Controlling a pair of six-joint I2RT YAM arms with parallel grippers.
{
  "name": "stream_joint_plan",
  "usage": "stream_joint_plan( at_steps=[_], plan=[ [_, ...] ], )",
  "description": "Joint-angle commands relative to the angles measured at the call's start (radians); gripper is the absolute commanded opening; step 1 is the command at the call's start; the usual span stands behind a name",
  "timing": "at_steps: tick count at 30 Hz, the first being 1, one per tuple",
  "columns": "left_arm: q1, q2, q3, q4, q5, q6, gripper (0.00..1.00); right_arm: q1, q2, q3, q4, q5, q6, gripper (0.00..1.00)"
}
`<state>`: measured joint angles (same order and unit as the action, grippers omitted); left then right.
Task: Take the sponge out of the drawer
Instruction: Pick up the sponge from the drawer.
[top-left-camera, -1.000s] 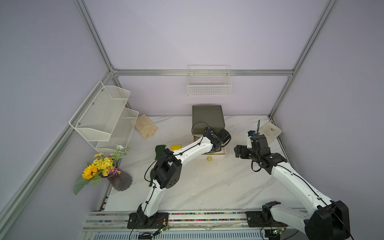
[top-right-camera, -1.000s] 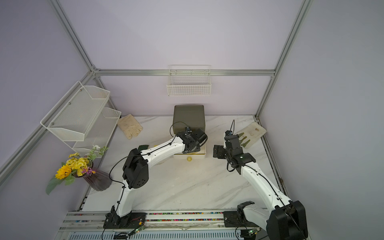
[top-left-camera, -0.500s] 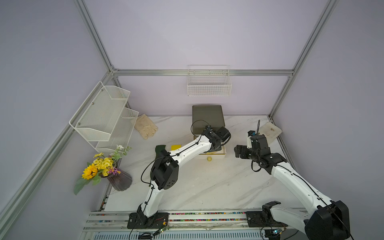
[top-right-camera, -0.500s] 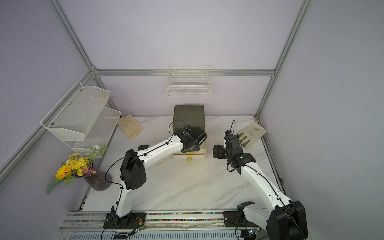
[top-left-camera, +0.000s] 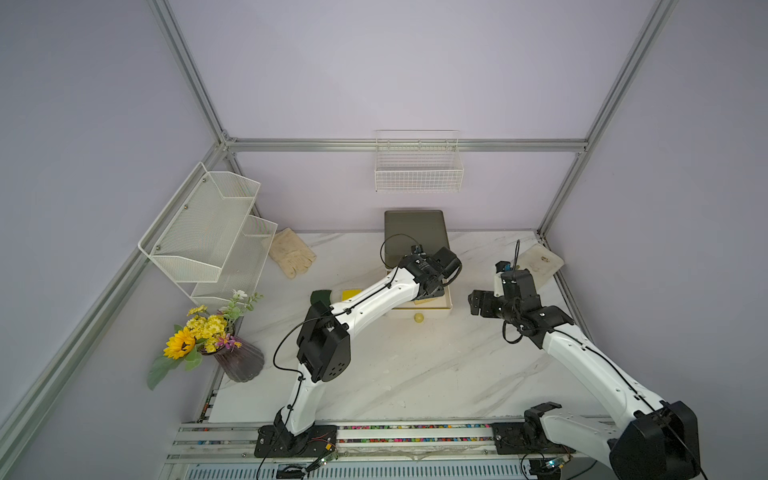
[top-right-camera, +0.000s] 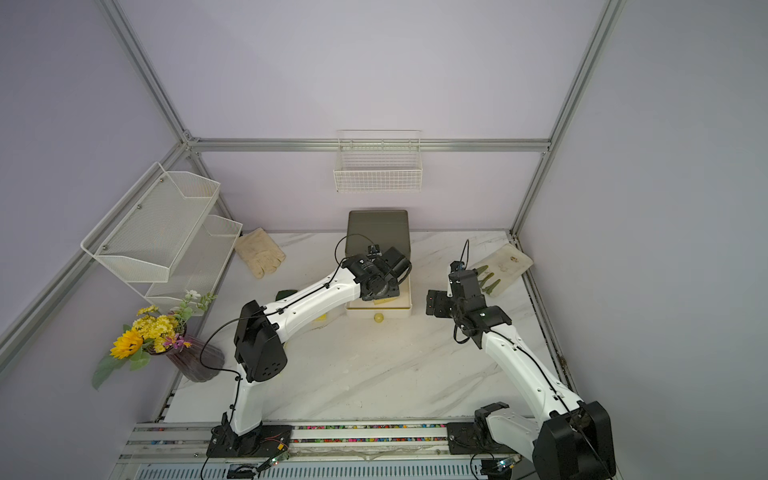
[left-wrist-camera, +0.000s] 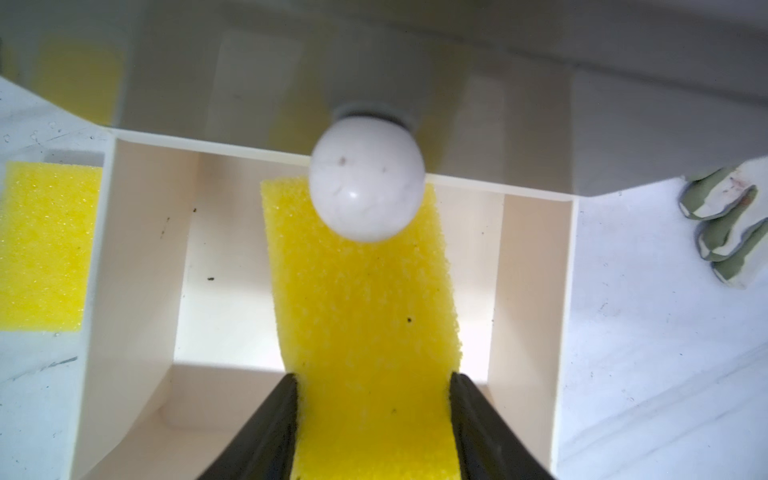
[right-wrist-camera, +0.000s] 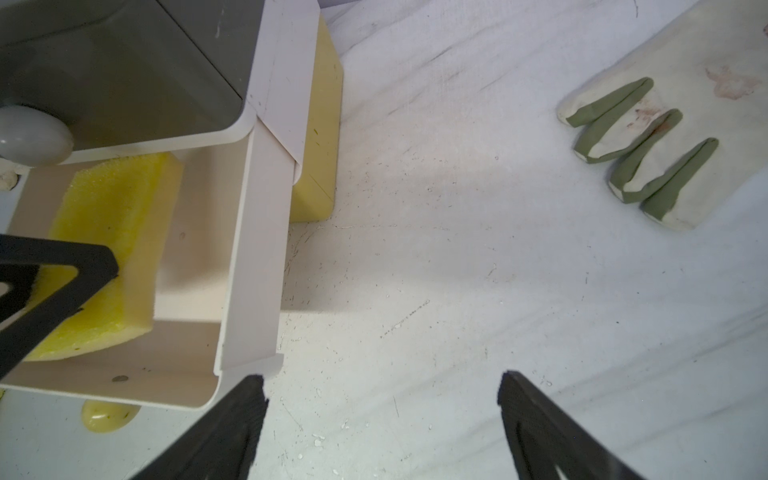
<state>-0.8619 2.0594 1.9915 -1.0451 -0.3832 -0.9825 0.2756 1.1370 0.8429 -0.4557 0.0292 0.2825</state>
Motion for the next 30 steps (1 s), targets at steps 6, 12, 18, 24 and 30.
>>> stream_joint_plan(
  at_steps=[6, 12, 18, 24, 30],
  plan=[
    [-0.008, -0.114, -0.046, -0.007, 0.025, 0.021, 0.59, -0.005, -0.003, -0.016, 0.032, -0.006, -0.009, 0.92],
    [-0.018, -0.139, -0.118, 0.002, 0.076, 0.004, 0.60, -0.004, 0.000, -0.016, 0.031, -0.009, -0.008, 0.92],
    [-0.038, -0.202, -0.206, 0.003, 0.057, -0.005, 0.59, -0.005, 0.003, -0.015, 0.030, -0.012, -0.008, 0.92],
    [-0.058, -0.293, -0.288, 0.002, 0.032, 0.004, 0.60, -0.005, 0.012, -0.012, 0.031, -0.015, -0.006, 0.92],
    [-0.066, -0.382, -0.388, 0.002, 0.024, 0.011, 0.60, -0.004, 0.013, -0.011, 0.031, -0.019, -0.003, 0.92]
  ],
)
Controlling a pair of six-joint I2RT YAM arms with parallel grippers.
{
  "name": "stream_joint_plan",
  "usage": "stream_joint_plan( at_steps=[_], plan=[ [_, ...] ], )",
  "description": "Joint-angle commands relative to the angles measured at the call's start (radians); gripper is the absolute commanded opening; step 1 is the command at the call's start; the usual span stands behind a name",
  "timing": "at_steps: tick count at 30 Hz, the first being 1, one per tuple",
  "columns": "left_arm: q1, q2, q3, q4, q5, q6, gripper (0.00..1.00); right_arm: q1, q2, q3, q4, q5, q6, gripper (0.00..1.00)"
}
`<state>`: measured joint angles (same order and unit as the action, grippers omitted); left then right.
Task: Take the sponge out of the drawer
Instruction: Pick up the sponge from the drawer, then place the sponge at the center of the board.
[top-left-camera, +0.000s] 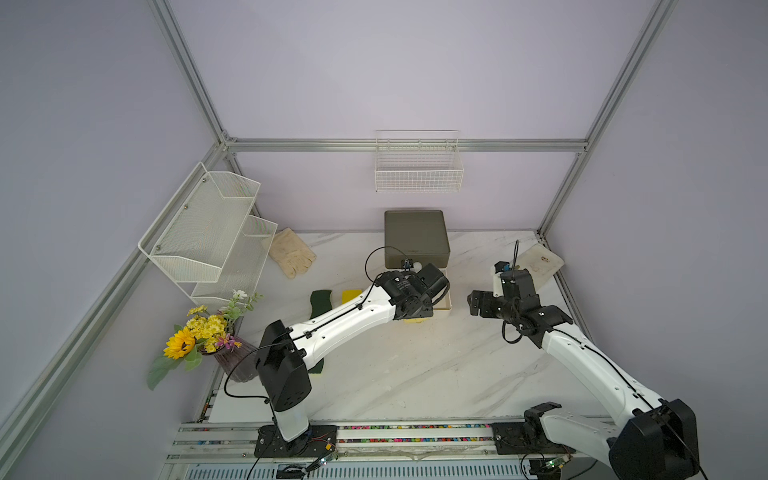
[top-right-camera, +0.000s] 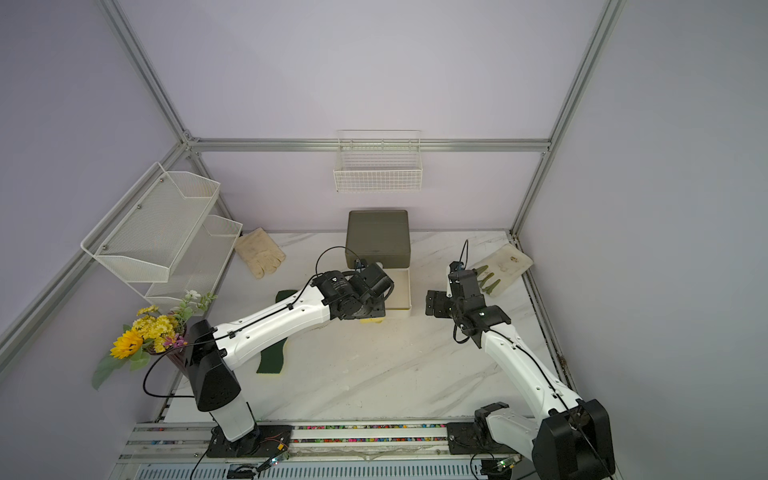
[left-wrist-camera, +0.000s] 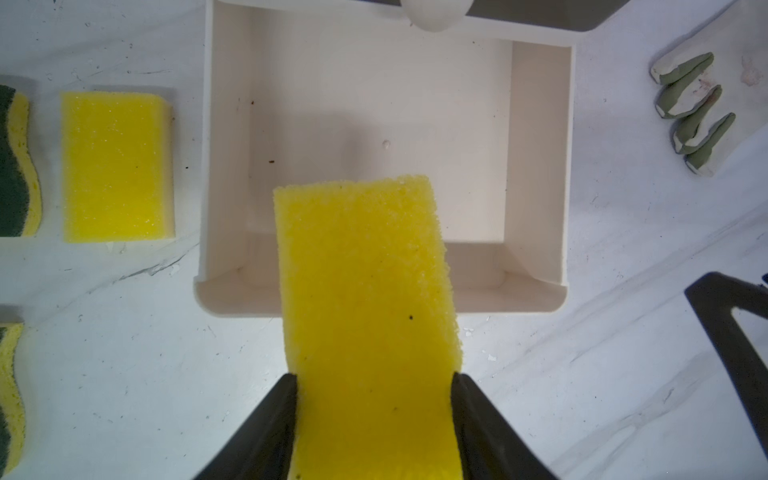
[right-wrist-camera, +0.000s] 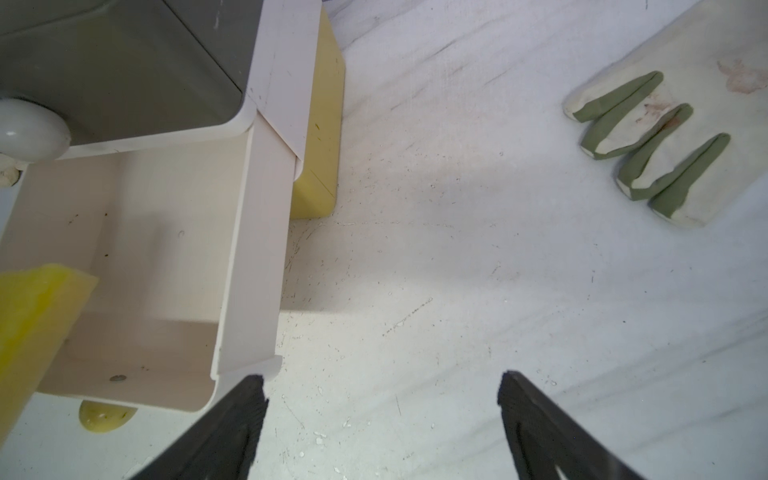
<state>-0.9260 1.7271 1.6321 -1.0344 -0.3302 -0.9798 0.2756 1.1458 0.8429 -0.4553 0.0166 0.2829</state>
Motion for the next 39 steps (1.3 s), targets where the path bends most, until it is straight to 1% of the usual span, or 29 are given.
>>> stream_joint_plan(
  at_steps=[1, 5, 9, 10, 13, 19, 23, 27, 30, 35, 39],
  plan=[
    [-0.005, -0.070, -0.051, -0.009, -0.030, 0.009, 0.59, -0.006, 0.005, -0.011, 0.028, -0.007, -0.002, 0.92],
    [-0.017, -0.162, -0.154, -0.010, -0.056, 0.009, 0.59, -0.004, 0.005, -0.010, 0.027, -0.010, 0.000, 0.92],
    [-0.023, -0.297, -0.281, -0.013, -0.077, 0.006, 0.59, -0.005, 0.011, -0.008, 0.027, -0.012, 0.002, 0.92],
    [-0.023, -0.353, -0.313, -0.013, -0.079, 0.007, 0.59, -0.006, 0.012, -0.007, 0.028, -0.013, 0.004, 0.92],
    [-0.024, -0.466, -0.398, -0.018, -0.091, 0.010, 0.59, -0.005, 0.020, -0.005, 0.030, -0.017, 0.007, 0.92],
    [-0.024, -0.625, -0.571, -0.004, -0.118, 0.013, 0.59, -0.005, 0.035, 0.002, 0.034, -0.030, 0.016, 0.92],
    [-0.024, -0.676, -0.668, 0.069, -0.106, 0.023, 0.59, -0.005, 0.038, 0.003, 0.032, -0.033, 0.021, 0.92],
    [-0.021, -0.711, -0.787, 0.168, -0.131, 0.030, 0.59, -0.005, 0.040, 0.005, 0.032, -0.033, 0.021, 0.92],
    [-0.006, -0.716, -0.852, 0.211, -0.138, 0.030, 0.59, -0.004, 0.043, 0.004, 0.032, -0.033, 0.018, 0.92],
    [0.044, -0.701, -0.937, 0.293, -0.099, 0.036, 0.60, -0.005, 0.055, 0.005, 0.034, -0.035, 0.015, 0.92],
    [0.094, -0.677, -0.980, 0.355, -0.064, 0.065, 0.60, -0.005, 0.061, 0.005, 0.036, -0.035, 0.013, 0.92]
  ],
)
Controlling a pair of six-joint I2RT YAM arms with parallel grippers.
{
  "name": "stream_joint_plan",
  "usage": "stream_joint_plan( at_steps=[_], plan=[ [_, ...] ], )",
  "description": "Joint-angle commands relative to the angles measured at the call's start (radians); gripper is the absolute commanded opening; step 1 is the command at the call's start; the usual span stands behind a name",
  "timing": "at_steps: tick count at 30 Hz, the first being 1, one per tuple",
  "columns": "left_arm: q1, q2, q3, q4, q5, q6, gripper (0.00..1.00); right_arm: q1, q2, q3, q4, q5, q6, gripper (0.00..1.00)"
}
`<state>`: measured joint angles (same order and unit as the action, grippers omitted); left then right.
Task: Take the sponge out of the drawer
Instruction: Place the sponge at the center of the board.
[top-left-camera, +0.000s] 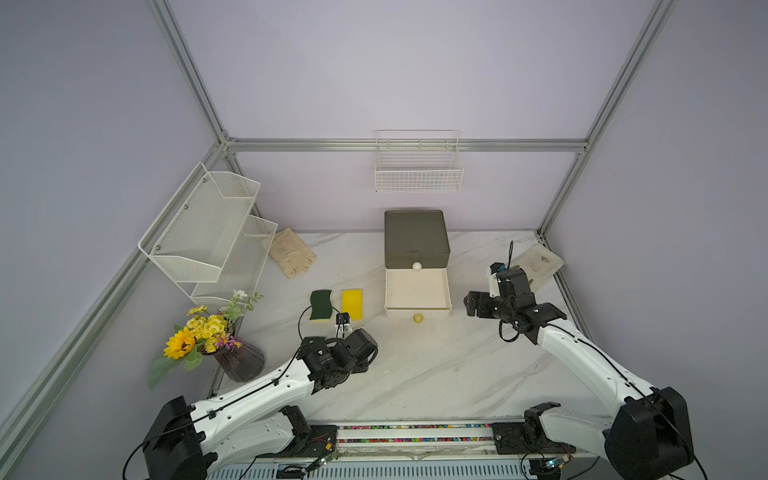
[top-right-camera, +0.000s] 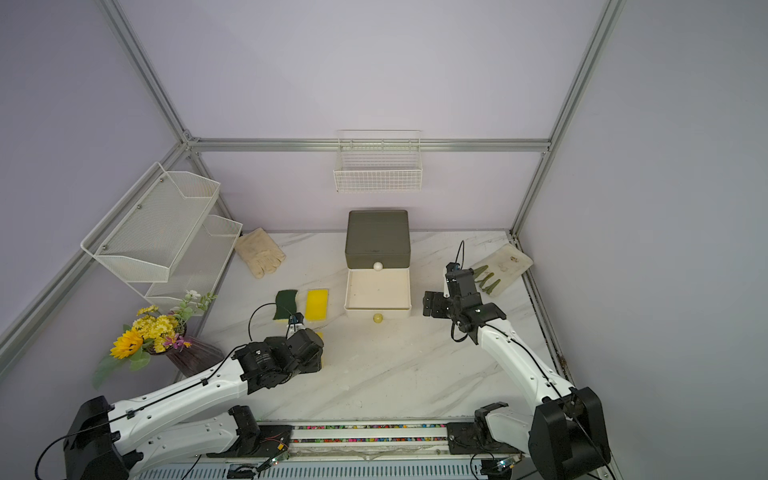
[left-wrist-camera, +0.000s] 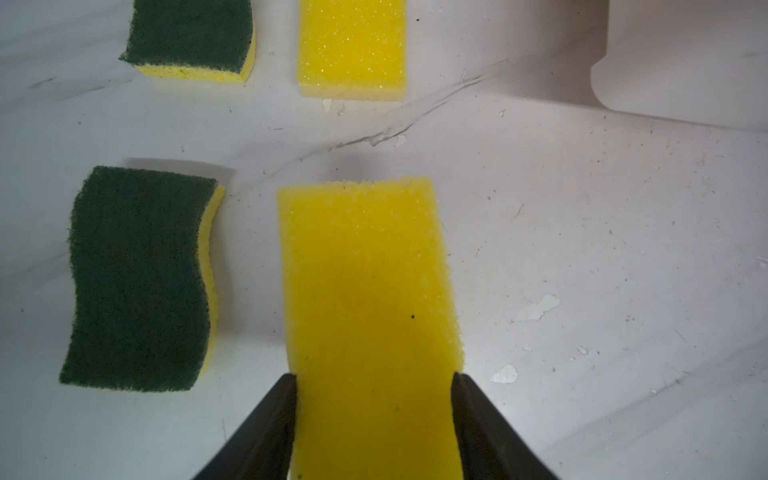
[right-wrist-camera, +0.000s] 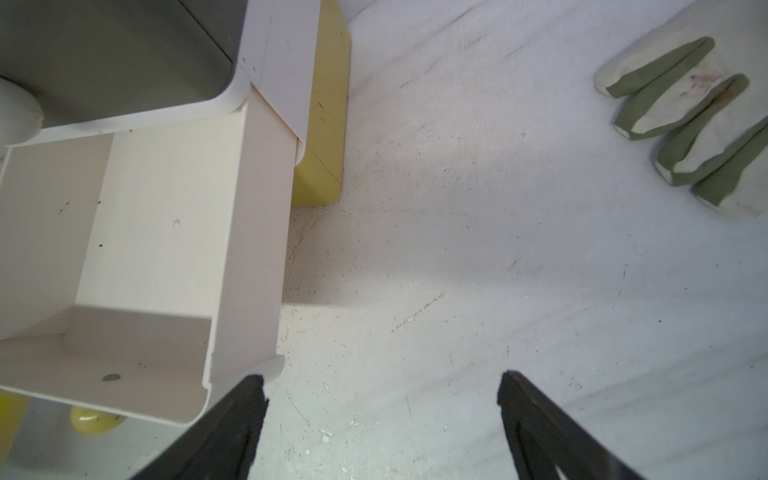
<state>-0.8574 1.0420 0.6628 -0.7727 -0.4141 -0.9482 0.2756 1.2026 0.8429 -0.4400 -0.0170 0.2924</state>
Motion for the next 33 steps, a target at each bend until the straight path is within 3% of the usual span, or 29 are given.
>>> stream_joint_plan(
  at_steps=[1, 11, 15, 18, 24, 28, 33],
  plan=[
    [0.036, 0.017, -0.022, 0.111, 0.033, 0.042, 0.61, -0.004, 0.005, 0.005, 0.021, -0.002, 0.002, 0.92],
    [0.086, 0.102, -0.084, 0.190, 0.132, 0.068, 0.63, -0.006, 0.012, 0.005, 0.021, 0.002, -0.004, 0.92],
    [0.090, 0.094, -0.089, 0.173, 0.130, 0.050, 0.69, -0.005, 0.017, 0.005, 0.021, 0.000, -0.004, 0.92],
    [0.092, 0.073, -0.083, 0.143, 0.130, 0.033, 0.80, -0.005, 0.017, 0.005, 0.021, 0.000, -0.004, 0.92],
    [0.093, 0.023, 0.036, 0.038, 0.138, 0.069, 1.00, -0.004, 0.015, 0.002, 0.021, 0.002, -0.003, 0.92],
    [0.092, 0.029, 0.144, 0.052, 0.206, 0.135, 1.00, -0.005, 0.015, 0.002, 0.022, 0.000, -0.001, 0.92],
    [0.076, 0.087, 0.173, 0.100, 0.283, 0.126, 1.00, -0.005, 0.005, -0.002, 0.020, 0.007, 0.001, 0.92]
  ],
)
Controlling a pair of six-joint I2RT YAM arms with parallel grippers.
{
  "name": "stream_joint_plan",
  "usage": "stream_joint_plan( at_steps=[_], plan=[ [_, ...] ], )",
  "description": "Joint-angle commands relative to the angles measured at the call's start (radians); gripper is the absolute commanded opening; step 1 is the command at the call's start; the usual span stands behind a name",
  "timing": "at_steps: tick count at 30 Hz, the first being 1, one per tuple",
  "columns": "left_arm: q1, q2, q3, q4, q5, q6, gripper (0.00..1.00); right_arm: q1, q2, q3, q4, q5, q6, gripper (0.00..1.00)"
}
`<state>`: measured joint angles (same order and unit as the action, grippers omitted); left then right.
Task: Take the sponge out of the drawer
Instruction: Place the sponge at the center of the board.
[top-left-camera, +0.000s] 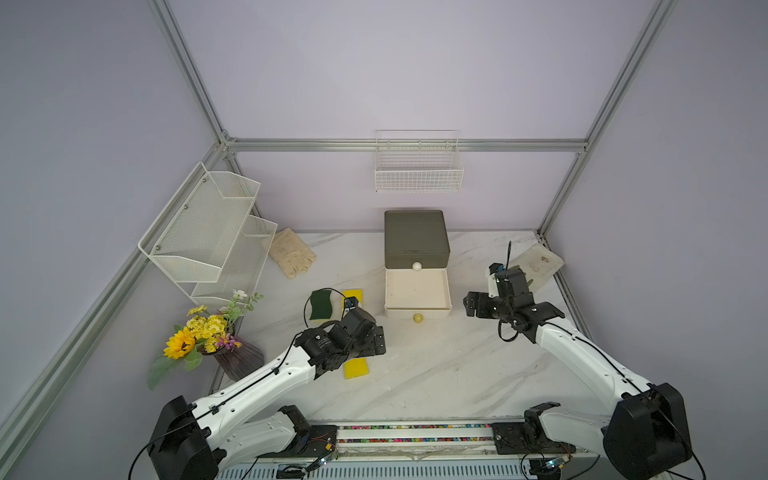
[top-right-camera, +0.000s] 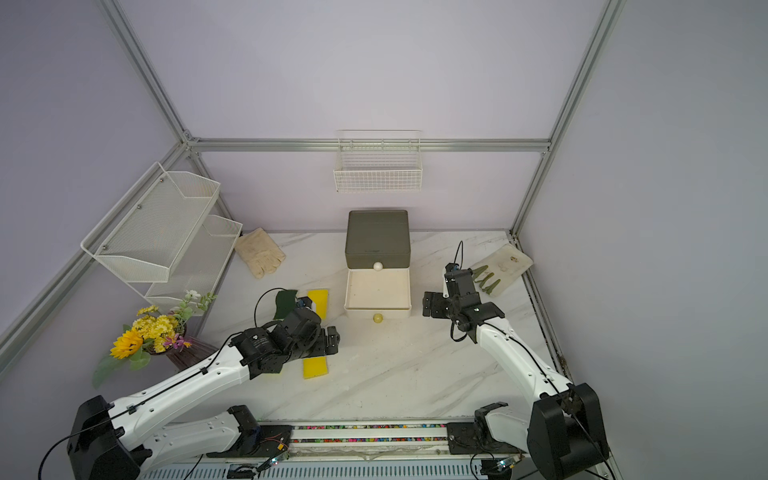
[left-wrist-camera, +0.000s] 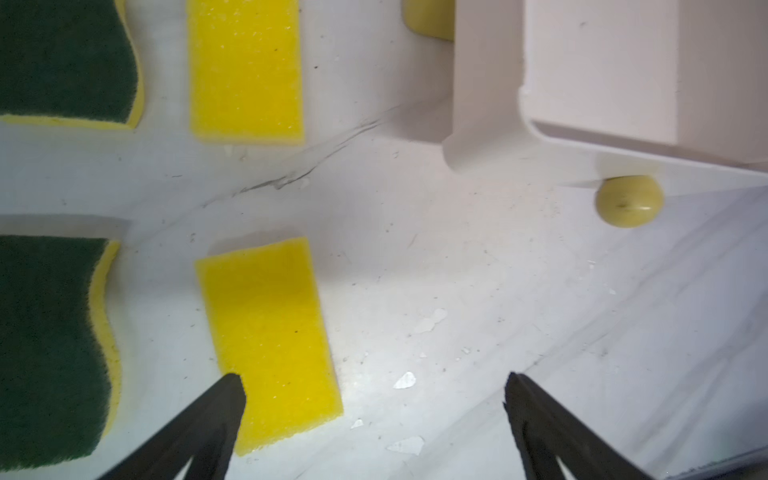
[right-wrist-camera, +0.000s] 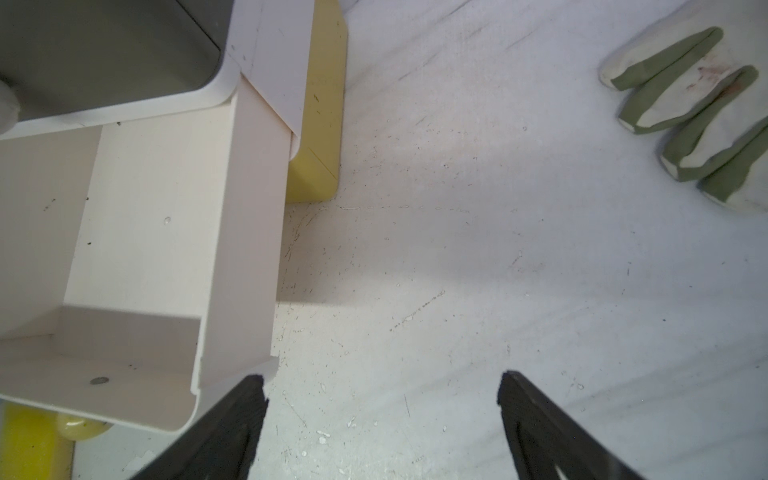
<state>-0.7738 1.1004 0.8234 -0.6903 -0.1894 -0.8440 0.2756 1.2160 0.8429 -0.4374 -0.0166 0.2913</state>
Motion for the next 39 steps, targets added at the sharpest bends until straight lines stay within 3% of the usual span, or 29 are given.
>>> stream_joint_plan(
  at_steps=[1, 9, 20, 39],
  plan=[
    [-0.015, 0.041, 0.008, 0.029, 0.066, 0.019, 1.00, -0.005, -0.012, -0.004, 0.017, 0.009, 0.000, 0.92],
    [-0.075, 0.145, -0.045, 0.193, 0.137, -0.001, 1.00, -0.005, -0.004, -0.002, 0.017, 0.007, 0.003, 0.92],
    [-0.139, 0.338, -0.018, 0.255, 0.174, -0.012, 1.00, -0.005, -0.009, -0.005, 0.015, 0.010, 0.002, 0.92],
    [-0.139, 0.217, -0.107, 0.157, 0.062, -0.041, 1.00, -0.004, 0.000, -0.006, 0.016, 0.001, 0.006, 0.92]
  ],
)
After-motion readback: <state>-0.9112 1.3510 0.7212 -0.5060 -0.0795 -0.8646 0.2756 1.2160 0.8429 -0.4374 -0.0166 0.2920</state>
